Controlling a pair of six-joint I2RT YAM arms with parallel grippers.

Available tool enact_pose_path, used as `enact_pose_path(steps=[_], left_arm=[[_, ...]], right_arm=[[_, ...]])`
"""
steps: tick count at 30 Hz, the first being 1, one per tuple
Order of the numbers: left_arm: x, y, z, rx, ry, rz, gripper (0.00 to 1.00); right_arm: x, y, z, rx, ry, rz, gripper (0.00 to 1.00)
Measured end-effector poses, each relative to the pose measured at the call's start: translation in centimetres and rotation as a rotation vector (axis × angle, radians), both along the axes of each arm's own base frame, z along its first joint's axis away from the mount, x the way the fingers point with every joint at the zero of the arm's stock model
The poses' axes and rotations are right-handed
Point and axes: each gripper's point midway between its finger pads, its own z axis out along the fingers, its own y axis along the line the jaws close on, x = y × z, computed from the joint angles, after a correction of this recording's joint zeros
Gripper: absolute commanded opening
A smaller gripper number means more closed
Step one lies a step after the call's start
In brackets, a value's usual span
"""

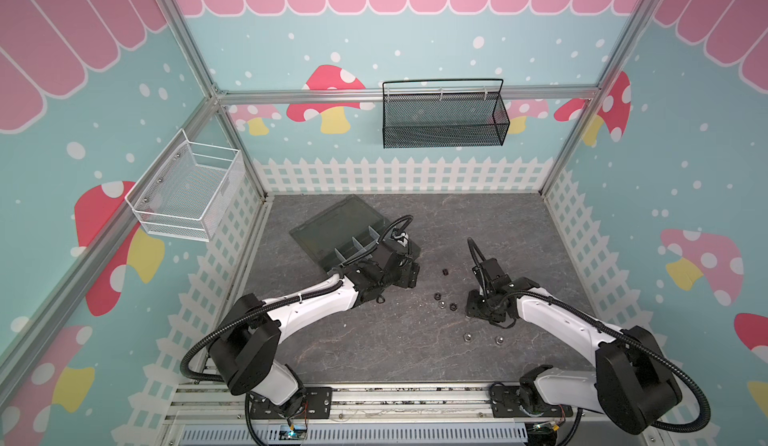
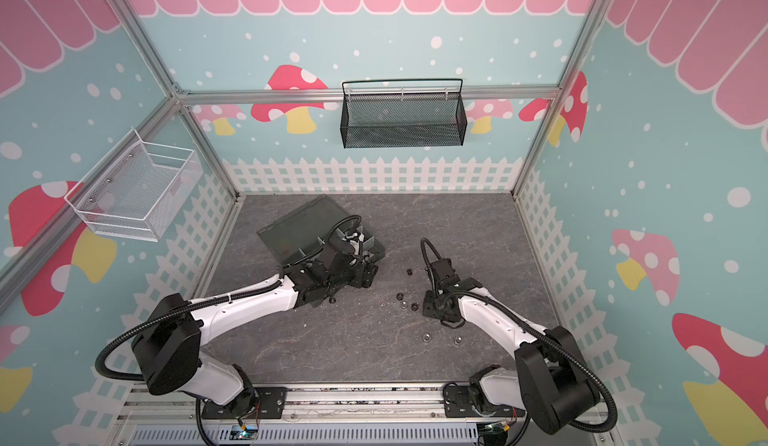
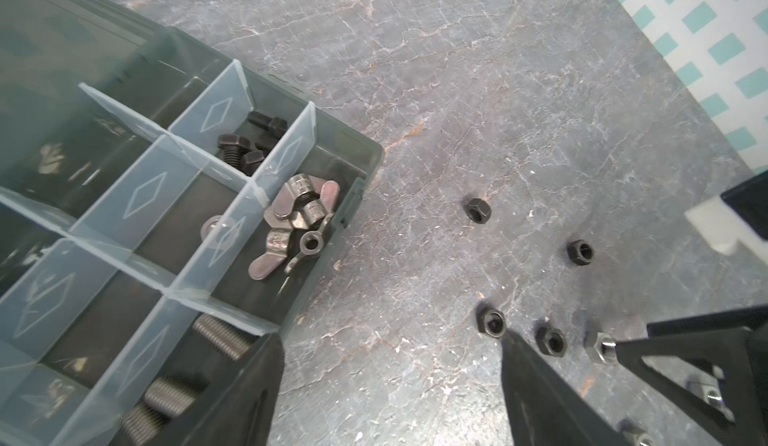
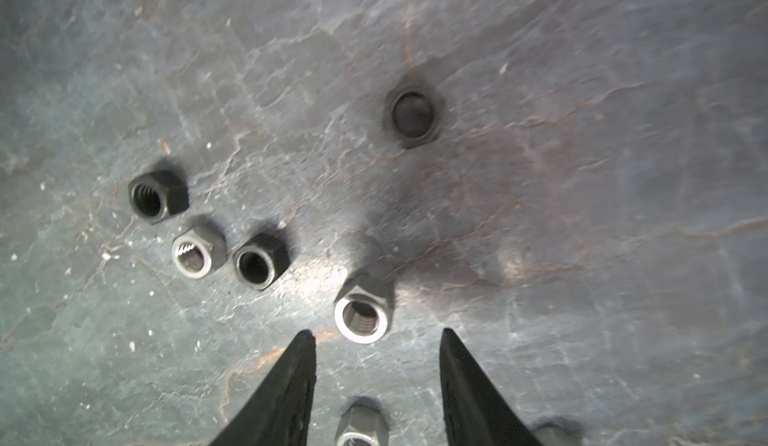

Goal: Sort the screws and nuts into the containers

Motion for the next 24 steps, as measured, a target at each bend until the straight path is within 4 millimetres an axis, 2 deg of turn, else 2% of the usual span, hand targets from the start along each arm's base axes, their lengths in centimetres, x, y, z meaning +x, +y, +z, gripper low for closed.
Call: enact_pose_path(steps=[4,12,24], left_arm=[[0.0,0.8,0.2,0.005,-0.021,0.029,0.94],[-0.2,2.2,0.9,0.002,-0.071,0.07,0.94],[-0.1,3.0,1.4,-0.021,-0.112,0.106,0.94]], right_arm=[[-0.6,0.4,-1.0,-0.022,0.041,0.019,0.49],[-0.4,-0.2,-2.0,-0.08,0.073,0.01,0.46],[0.6,0.6,-2.3,-0.135,0.073,0.044,0.37]])
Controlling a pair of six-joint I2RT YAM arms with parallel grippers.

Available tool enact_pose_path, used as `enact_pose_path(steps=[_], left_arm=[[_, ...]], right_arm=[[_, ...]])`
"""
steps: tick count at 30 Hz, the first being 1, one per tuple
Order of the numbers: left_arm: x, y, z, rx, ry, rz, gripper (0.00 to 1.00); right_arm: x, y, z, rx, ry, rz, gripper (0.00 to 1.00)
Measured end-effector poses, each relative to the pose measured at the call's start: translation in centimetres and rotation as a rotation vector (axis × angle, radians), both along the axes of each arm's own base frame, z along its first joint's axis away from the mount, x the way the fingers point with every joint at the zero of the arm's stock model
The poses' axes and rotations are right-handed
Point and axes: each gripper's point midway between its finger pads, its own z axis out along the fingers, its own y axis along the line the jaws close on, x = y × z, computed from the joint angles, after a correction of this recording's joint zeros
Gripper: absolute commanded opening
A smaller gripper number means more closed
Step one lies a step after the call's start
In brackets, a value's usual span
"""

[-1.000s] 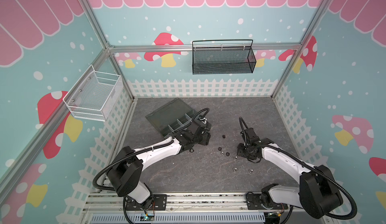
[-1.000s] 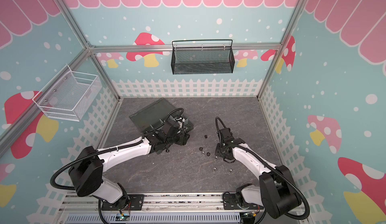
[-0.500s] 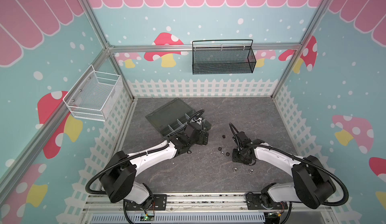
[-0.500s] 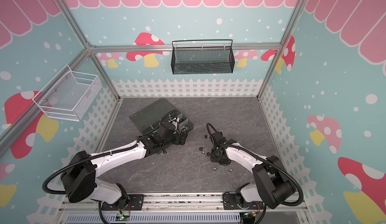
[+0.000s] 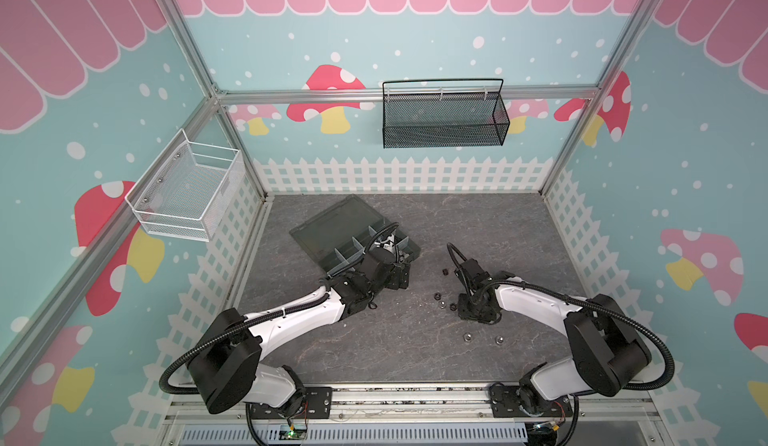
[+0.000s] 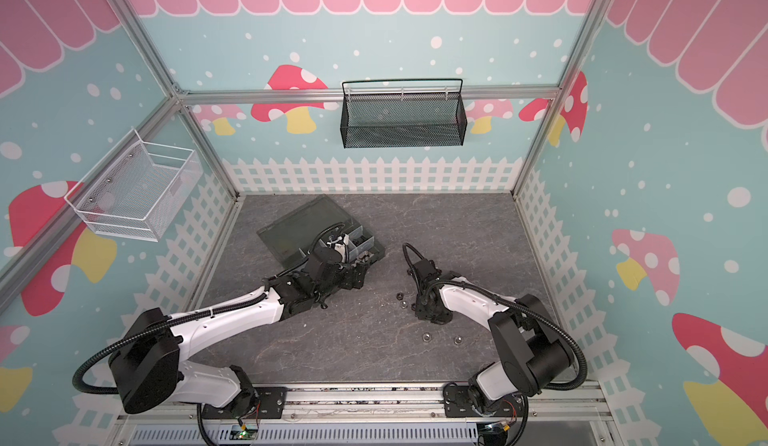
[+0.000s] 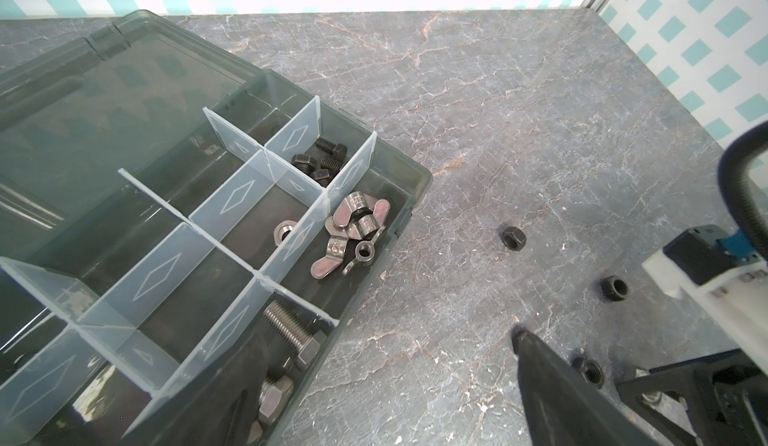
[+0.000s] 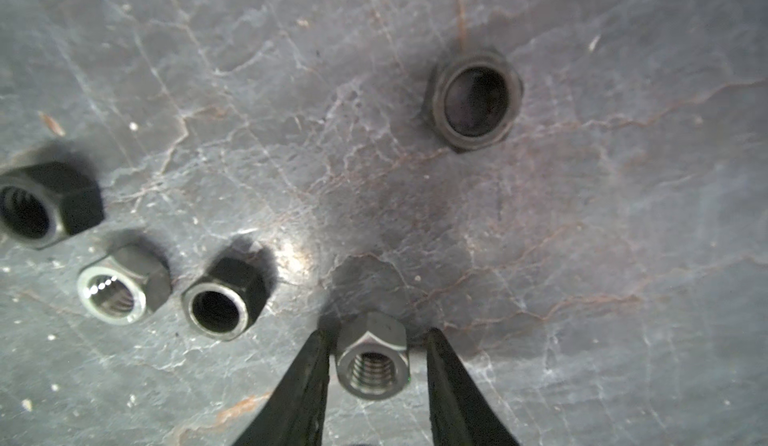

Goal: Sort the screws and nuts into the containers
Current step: 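Carry the silver nut with the right gripper over the organizer while the left gripper withdraws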

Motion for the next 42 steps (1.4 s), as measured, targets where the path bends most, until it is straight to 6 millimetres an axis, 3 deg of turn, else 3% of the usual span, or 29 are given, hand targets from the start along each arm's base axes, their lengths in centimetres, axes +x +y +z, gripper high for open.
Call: enact_pose_path(steps=[12,20,30,35,42], left_arm=[[0.2,0.1,0.1,-0.003,-0.006,0.014,0.94],[0.1,1.2,0.2,0.005,-0.023,0.053,0.95],[-0.8,5.4,1.0,-0.01,-0.084,0.214,0.96],[-1.4,7.2,1.2,-0.011,-0.106,0.271,0.96],[-2.2,8.9,1.4,-0.028,-0.123,0.324,0.96]], right_arm=[[0.1,0.4,0.1,-0.008,-0.005,0.014,0.16],[0.7,1.3,1.4,-0.006,-0.024,0.048,0.12],[9.0,8.1,9.5,0.121,-0.293,0.173,0.12],[12.9,12.8,11.3,0.144,-0.365,0.27,0.12],[17.1,18.6,12.3,0.167,-0.427,0.392,0.12]])
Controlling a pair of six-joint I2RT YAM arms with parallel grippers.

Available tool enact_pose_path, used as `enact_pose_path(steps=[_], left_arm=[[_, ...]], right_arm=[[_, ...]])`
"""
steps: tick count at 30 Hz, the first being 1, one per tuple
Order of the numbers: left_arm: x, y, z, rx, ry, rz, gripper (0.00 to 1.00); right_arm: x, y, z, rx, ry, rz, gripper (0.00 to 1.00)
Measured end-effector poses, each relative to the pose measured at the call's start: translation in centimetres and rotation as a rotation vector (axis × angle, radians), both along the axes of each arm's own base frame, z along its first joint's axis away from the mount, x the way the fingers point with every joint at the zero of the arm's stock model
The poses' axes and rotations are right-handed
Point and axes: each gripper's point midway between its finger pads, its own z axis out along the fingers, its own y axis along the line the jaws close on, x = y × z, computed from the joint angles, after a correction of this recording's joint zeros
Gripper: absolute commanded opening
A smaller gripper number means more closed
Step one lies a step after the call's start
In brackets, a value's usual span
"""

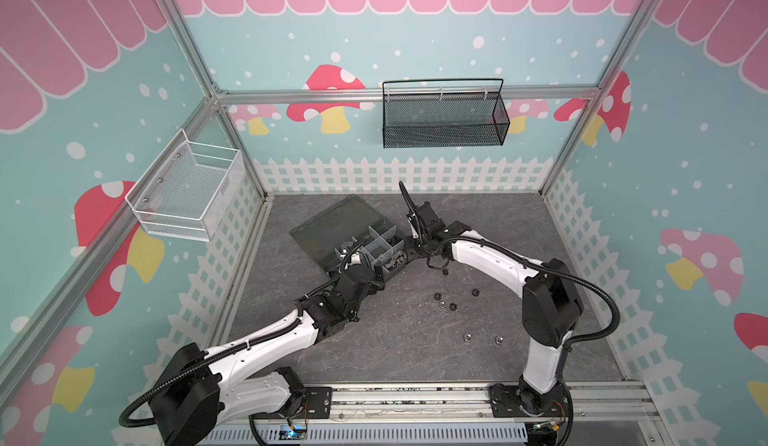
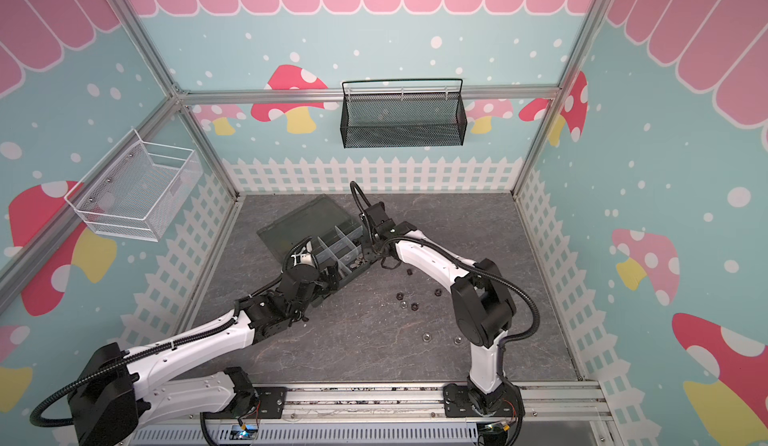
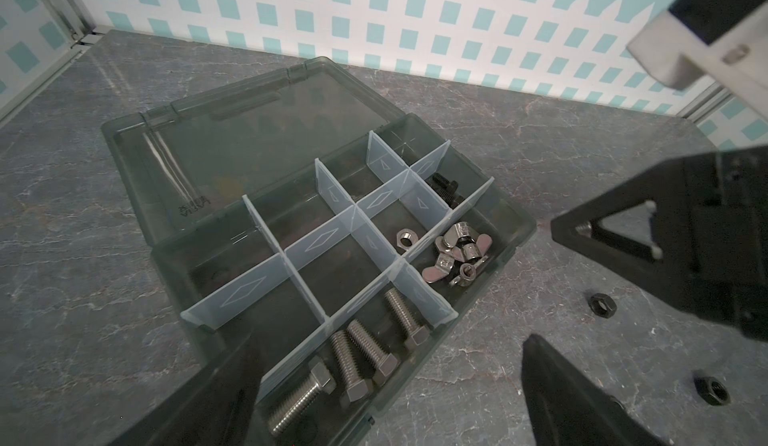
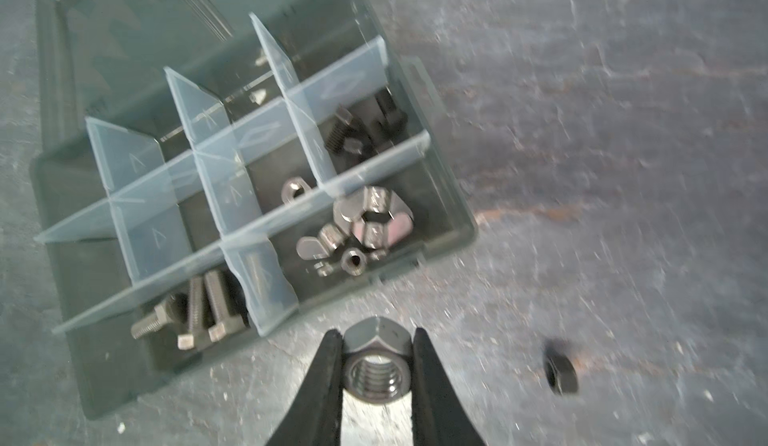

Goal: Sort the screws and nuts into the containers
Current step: 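Carry the silver nut with the right gripper over the organizer while the left gripper withdraws, then open the right gripper to drop the silver nut into the nut compartment, then move both grippers back over the nuts on the table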

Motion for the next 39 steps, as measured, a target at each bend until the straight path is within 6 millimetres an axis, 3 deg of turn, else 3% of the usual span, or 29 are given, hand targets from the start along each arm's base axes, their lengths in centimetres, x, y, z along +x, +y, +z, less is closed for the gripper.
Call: enact_pose_path(steps=[6,12,17,20,24,34,39], left_arm=[[-0.2,0.4,-0.3,-0.005,0.002,0.016,0.96],[-0.2,0.5,-0.3,-0.007,0.001,0.02,0.96],[-0.2,0.5,-0.3,-0.009,0.001,0.021,0.96],[-0.2,0.5,-0.3,-0.009,0.001,0.021,0.96],[-0.2,0.5,-0.3,-0.009,0.001,0.023,0.96],[-0.2,0.5,-0.3,-0.011,0.003,0.019,0.96],[-0.2,0.2,-0.5,-0.012,0.011,0.009,0.96]], right_arm=[[2.6,4.6,-0.7,-0.002,-0.033,0.092,0.12],[4.4,7.9,-2.6,-0.019,-0.041,0.156,0.12],[4.9,9.2,-4.3,-0.039,-0.023,0.188,0.24],[4.6,9.1,-4.8,-0.049,-0.006,0.195,0.36],[4.4,8.9,-4.8,-0.057,0.004,0.195,0.46],[4.0,7.6,-4.4,-0.089,0.005,0.164,0.48],[3.1,5.2,-1.6,-0.103,-0.023,0.108,0.5]])
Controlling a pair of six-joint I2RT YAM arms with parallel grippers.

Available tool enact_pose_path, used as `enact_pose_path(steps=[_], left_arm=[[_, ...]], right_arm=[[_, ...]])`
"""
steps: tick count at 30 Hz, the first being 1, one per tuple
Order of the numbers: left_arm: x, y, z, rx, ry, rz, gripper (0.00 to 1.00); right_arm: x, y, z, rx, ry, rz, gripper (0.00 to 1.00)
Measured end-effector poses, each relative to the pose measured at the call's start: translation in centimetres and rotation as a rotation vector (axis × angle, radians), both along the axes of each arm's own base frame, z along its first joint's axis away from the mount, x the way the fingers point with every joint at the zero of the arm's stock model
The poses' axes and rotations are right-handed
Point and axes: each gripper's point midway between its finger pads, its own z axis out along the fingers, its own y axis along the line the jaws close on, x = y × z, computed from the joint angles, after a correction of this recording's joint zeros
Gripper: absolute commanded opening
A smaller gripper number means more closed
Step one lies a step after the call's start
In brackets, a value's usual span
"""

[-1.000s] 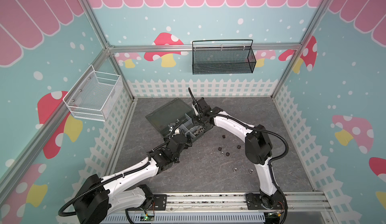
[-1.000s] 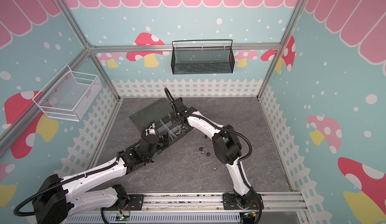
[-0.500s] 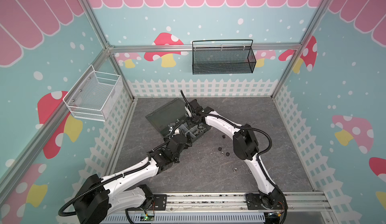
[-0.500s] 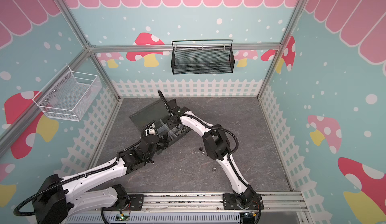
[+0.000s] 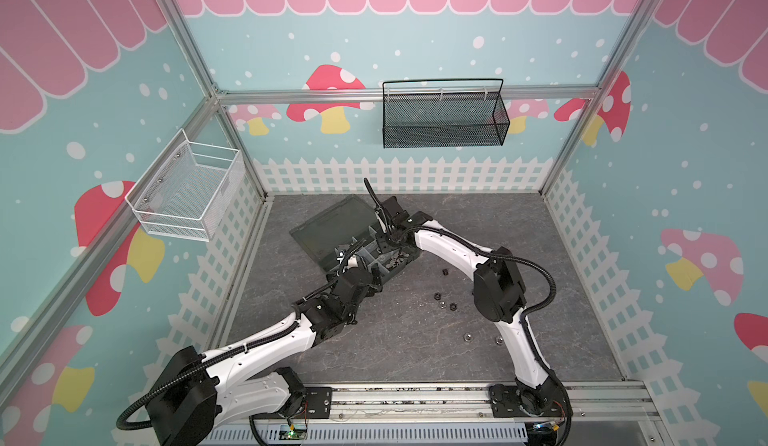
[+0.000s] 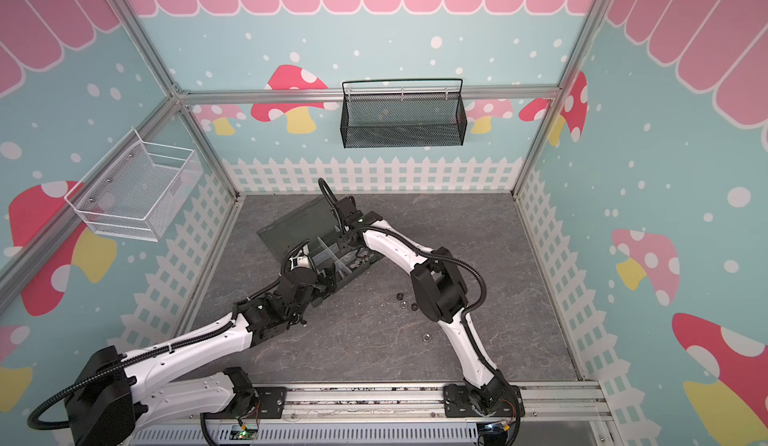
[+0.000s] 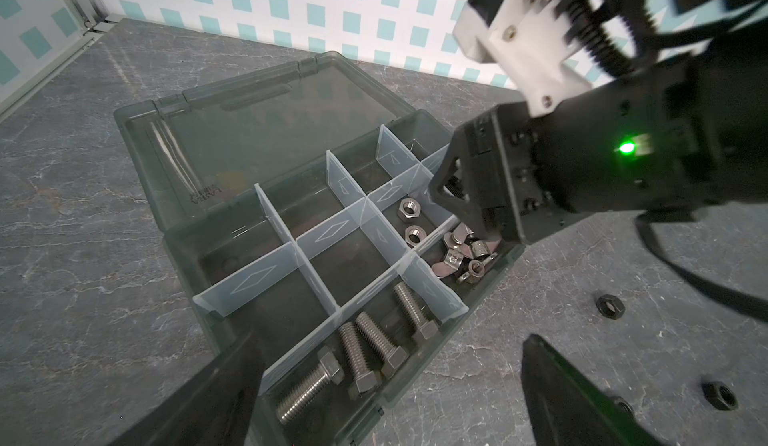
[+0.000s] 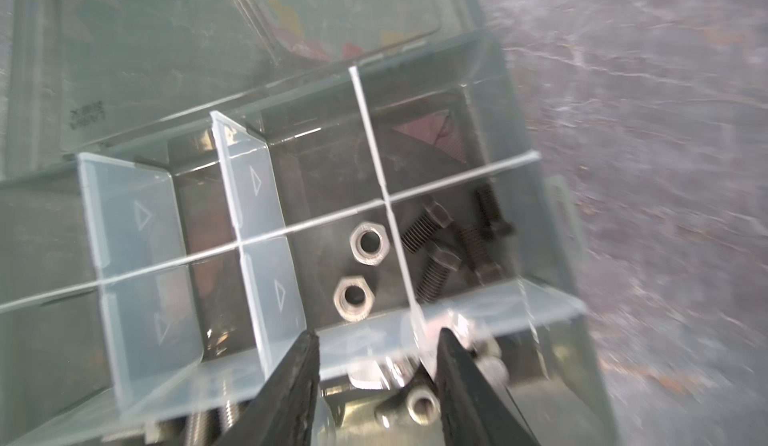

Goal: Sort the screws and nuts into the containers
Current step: 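Move both grippers back over the nuts on the table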

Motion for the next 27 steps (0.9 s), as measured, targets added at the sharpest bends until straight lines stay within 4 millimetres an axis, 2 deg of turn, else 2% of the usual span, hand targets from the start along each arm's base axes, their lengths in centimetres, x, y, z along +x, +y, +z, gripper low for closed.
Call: enact_pose_path(steps=[4,6,13,17,22,23,24,27], left_arm=[[0.0,-0.5,-0.3,-0.003,0.015,-0.021,0.95],[0.1,-1.0,-0.5,-0.006,0.024,-0.04,0.94],[0.8,-3.8,-1.3,-0.01,0.079,-0.126,0.93],[1.5,-6.5,-1.7,-0.01,0.122,-0.201,0.91],[1.1,-11.0,-3.0,-0.005,0.198,-0.345,0.84],[0.8,-12.0,-3.3,-0.001,0.216,-0.378,0.83],[0.6,-12.9,-3.7,0.001,0.233,-0.405,0.81],[-0.4,-15.7,-5.0,0.015,0.287,-0.49,0.75]], right_arm=[[-1.0,-3.0,2.4,0.005,-0.023,-0.071,0.53],[-1.6,-5.2,3.1,0.009,-0.025,-0.119,0.54],[-4.7,-12.5,2.8,0.004,0.002,-0.279,0.63],[-6.9,-16.6,1.7,-0.007,0.027,-0.372,0.69],[-9.2,-21.8,0.2,-0.018,0.058,-0.499,0.75],[-9.7,-22.9,0.0,-0.019,0.061,-0.527,0.91],[-10.0,-23.7,-0.1,-0.016,0.062,-0.554,0.99],[-11.1,-26.1,0.1,-0.009,0.047,-0.614,0.98]])
